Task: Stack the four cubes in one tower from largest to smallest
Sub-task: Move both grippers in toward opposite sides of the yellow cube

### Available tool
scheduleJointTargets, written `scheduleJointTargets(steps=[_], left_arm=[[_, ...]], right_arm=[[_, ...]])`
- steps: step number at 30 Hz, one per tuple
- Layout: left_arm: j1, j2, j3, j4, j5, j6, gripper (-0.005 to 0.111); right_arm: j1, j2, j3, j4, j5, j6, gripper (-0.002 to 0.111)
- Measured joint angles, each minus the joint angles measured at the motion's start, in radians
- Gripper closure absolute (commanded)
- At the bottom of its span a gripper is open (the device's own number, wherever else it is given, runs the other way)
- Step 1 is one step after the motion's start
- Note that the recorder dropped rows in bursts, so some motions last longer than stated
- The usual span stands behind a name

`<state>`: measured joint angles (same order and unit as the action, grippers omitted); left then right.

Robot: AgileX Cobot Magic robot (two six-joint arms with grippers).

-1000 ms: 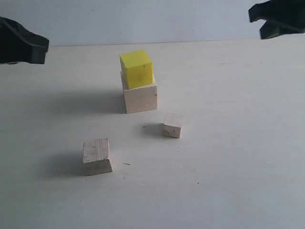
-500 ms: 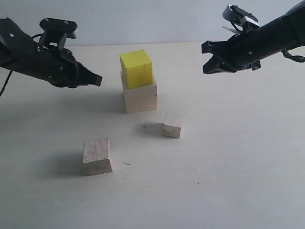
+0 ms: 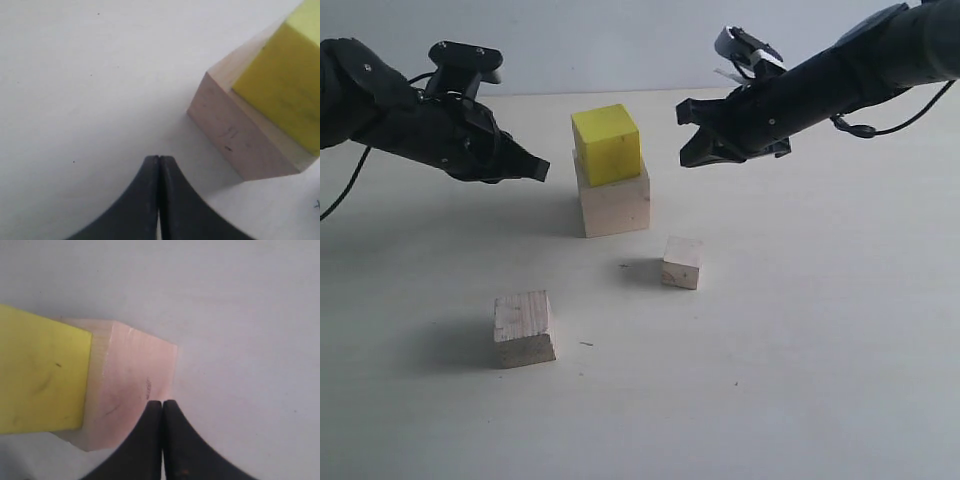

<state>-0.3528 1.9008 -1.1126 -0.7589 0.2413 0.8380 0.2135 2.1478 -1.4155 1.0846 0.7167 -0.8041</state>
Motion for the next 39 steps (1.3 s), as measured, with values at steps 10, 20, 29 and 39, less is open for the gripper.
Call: scheduleJointTargets(steps=[10, 20, 29, 39], left_arm=[[0.000, 0.052, -0.006, -0.288, 0.043, 0.299, 0.107], [0.000, 0.090, -0.044, -0.415, 0.092, 0.463, 0.107], [0.000, 0.090, -0.046, -0.574, 0.172, 0.669, 0.107], [0.000, 0.090, -0.046, -0.605, 0.176, 0.682, 0.107]], right_arm=[[0.028, 0.021, -0.004, 0.000, 0.005, 0.000, 0.108], [0.030, 0.026, -0.004, -0.002, 0.005, 0.000, 0.108], [0.030, 0.051, -0.004, 0.067, 0.046, -0.034, 0.108], [0.032, 0.051, -0.004, 0.121, 0.077, -0.071, 0.108]])
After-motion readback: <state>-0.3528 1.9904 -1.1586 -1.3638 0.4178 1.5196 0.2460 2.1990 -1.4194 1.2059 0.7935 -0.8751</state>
